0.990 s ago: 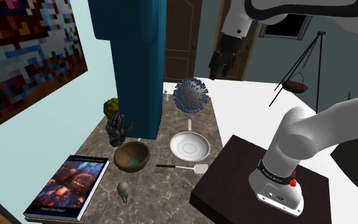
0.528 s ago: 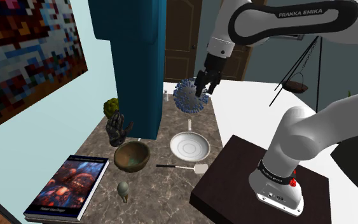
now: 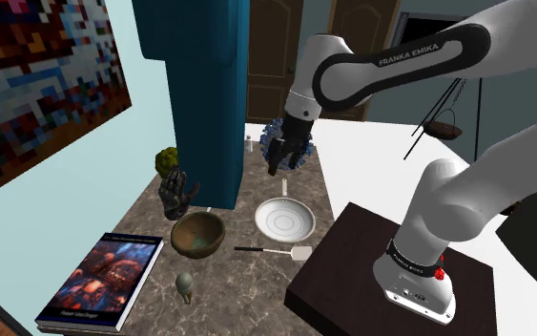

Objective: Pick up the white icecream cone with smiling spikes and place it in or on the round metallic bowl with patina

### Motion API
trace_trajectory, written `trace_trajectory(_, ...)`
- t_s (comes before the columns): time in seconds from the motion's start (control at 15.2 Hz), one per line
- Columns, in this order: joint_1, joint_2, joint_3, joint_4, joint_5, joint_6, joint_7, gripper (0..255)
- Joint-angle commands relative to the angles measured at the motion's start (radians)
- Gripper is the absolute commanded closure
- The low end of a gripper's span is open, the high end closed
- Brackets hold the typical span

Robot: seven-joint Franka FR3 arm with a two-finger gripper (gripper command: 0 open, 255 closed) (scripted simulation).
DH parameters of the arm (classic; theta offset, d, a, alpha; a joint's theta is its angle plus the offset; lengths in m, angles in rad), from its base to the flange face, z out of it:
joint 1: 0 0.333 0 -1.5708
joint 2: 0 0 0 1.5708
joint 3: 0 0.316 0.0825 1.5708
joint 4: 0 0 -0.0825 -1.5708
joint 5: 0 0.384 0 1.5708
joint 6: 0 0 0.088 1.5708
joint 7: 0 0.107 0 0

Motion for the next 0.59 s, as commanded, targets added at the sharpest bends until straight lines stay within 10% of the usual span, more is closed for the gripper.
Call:
trace_trajectory(0.0,0.021,0.053,0.026,-0.007,0.029,0.071,0.013,0)
trace_trajectory(0.53,0.096,0.32,0.12,0.021,0.122,0.346,0.042,0)
